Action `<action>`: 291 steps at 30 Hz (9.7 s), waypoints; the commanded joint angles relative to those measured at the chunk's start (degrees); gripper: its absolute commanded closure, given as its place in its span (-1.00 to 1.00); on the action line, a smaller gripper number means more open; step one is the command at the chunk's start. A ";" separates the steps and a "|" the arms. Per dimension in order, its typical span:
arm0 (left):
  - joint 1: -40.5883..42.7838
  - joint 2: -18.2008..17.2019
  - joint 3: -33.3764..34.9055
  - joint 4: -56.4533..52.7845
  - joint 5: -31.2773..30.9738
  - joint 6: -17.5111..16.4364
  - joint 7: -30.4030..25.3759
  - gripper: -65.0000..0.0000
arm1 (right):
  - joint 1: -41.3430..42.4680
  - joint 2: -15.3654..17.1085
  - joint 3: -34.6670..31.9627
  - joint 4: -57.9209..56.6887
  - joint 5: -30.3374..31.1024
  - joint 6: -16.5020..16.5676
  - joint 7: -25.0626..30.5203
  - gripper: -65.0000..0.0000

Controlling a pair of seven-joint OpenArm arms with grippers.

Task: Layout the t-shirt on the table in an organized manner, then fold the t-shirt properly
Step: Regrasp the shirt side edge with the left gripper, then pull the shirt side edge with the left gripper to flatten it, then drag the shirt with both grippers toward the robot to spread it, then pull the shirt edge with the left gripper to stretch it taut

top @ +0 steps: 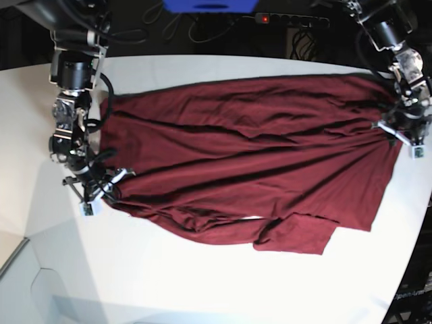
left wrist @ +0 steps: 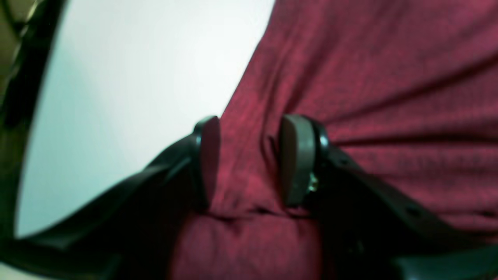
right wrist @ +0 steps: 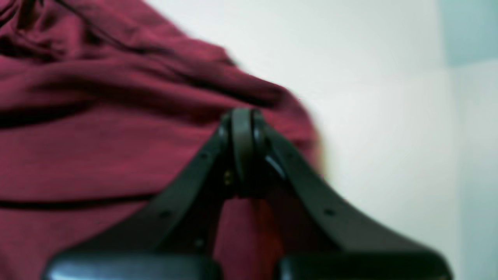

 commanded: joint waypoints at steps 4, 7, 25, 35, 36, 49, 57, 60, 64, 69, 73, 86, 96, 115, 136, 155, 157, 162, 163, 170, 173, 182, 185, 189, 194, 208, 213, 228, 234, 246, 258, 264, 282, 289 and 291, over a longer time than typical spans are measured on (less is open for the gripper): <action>-0.70 -0.82 0.04 6.02 -0.21 0.11 -0.70 0.22 | 0.56 0.47 0.04 1.04 0.82 0.21 1.37 1.00; -2.72 0.67 0.21 9.28 -0.21 0.11 -0.61 0.22 | 0.56 0.39 0.04 1.04 0.82 0.21 1.37 1.00; -21.45 3.22 8.74 -10.68 0.32 0.64 -1.05 0.22 | -1.02 -1.55 -7.26 6.76 0.82 0.21 1.19 1.00; -26.81 -0.82 8.74 -22.37 0.14 0.73 -1.22 0.22 | 6.72 -0.32 -9.81 -9.24 0.73 0.21 1.90 1.00; -26.90 -0.91 8.74 -22.99 0.23 0.73 -1.93 0.22 | 7.60 0.47 -9.72 -11.27 0.73 0.21 1.99 1.00; -28.13 -1.70 8.65 -31.95 -0.03 0.82 -12.04 0.22 | 14.98 6.28 -9.72 -22.87 0.65 0.03 7.88 1.00; -28.13 -0.21 8.65 -26.24 -0.21 0.82 -11.60 0.22 | 17.18 7.42 -9.99 -23.22 0.65 -0.06 7.88 1.00; -27.86 0.41 8.57 -22.72 -0.21 0.73 -11.51 0.22 | 17.53 7.51 -9.90 -22.69 0.65 -0.06 7.79 1.00; -27.86 2.08 8.57 -18.94 -1.70 0.73 -11.51 0.22 | 18.32 7.51 -9.90 -22.43 0.65 -0.06 7.52 1.00; -28.83 5.24 10.59 -17.36 -6.27 0.73 -11.51 0.22 | 17.18 7.24 -9.90 -22.34 0.65 -0.06 7.44 1.00; -29.62 7.53 17.80 -20.70 -6.10 0.82 -11.51 0.23 | 16.30 7.16 -9.99 -22.34 0.65 -0.06 7.52 1.00; -38.85 6.65 25.01 -44.26 -6.63 12.07 -17.49 1.00 | 8.21 7.16 -9.90 -14.25 0.65 -0.06 7.52 1.00; -40.26 6.83 24.83 -44.17 -6.80 11.89 -20.65 0.98 | 5.84 7.16 -9.99 -11.00 0.65 -0.06 7.52 1.00; -44.66 5.24 24.92 -55.52 -6.63 16.99 -25.31 0.99 | 3.73 7.16 -9.90 -10.74 0.65 0.12 7.44 1.00; -43.34 -2.32 21.75 -52.97 -19.99 23.67 -29.62 0.99 | 3.99 7.16 -9.90 -11.00 0.65 0.12 7.79 1.00; -15.29 -1.61 21.66 1.19 -30.89 23.76 -2.01 1.00 | 3.73 6.98 -9.64 0.51 0.82 0.12 7.44 1.00; -13.09 -1.61 21.75 3.12 -31.15 23.76 -0.43 1.00 | 2.32 6.10 -9.64 1.57 0.91 0.12 7.44 1.00; -9.75 -1.61 21.75 3.39 -30.63 23.76 0.62 1.00 | -1.37 4.52 -9.64 4.65 0.91 0.12 7.35 1.00; -9.40 -1.61 21.75 3.30 -30.63 23.76 0.62 1.00 | -1.99 4.08 -9.64 4.73 0.91 0.12 7.35 1.00; -9.75 -1.53 21.75 -6.64 -30.63 23.76 -0.61 1.00 | -2.43 1.88 -9.72 -2.03 0.82 0.12 7.44 1.00; -11.78 -1.53 24.13 -12.00 -30.63 23.76 -3.68 1.00 | -0.32 1.97 -9.72 -6.78 0.82 0.12 7.70 1.00; -18.46 -2.14 30.46 -24.66 -30.63 23.76 -11.33 1.00 | 6.45 4.25 -9.72 -17.86 0.82 0.12 7.96 1.00; -19.25 -1.96 30.46 -25.10 -30.63 23.76 -11.07 1.00 | 7.07 5.66 -9.72 -17.60 0.82 0.12 7.88 1.00; -19.42 -2.14 30.02 -25.10 -31.07 23.76 -11.16 1.00 | 7.86 6.98 -9.72 -17.60 0.82 0.12 7.88 1.00; -18.99 -2.23 29.84 -19.12 -31.15 23.67 -11.16 1.00 | 9.44 7.24 -9.02 -16.89 0.91 0.12 7.88 1.00; -7.64 -1.88 26.15 9.28 -31.24 23.76 -0.78 0.98 | -12.36 7.51 -1.90 19.77 0.91 0.12 2.34 1.00; -0.44 -1.17 20.17 16.84 -31.24 23.67 6.25 0.98 | -21.06 4.17 -0.76 26.36 0.91 0.12 0.23 1.00; 7.56 -0.47 15.86 20.26 -31.24 23.67 6.95 0.98 | -27.30 0.30 2.50 22.23 0.91 0.21 0.58 1.00; 8.36 -0.47 15.86 22.37 -31.24 23.67 7.04 0.98 | -30.91 0.21 7.07 26.89 0.91 0.21 0.58 1.00; 12.05 -0.38 16.39 21.94 -31.24 23.67 7.04 0.98 | -32.05 0.03 9.27 28.12 0.91 0.21 0.58 1.00; 12.75 0.41 15.86 21.76 -31.15 14.09 7.04 0.98 | -31.70 -0.05 9.00 28.12 0.91 0.21 0.58 1.00; 5.19 -0.12 16.04 14.99 -30.45 14.00 7.13 0.98 | -31.61 -0.14 9.00 28.12 0.91 0.21 0.58 1.00; -3.42 -7.50 15.95 -6.99 -30.63 13.65 6.34 0.98 | -31.61 -0.14 9.00 27.94 0.91 0.21 0.49 1.00; -8.44 -8.03 15.95 -7.52 -30.63 13.65 6.42 0.98 | -31.52 -0.14 9.00 27.94 0.91 0.21 0.49 1.00; -9.75 -7.86 15.95 -7.43 -30.63 13.65 6.51 0.98 | -31.52 -0.14 9.00 28.03 0.91 0.21 0.49 1.00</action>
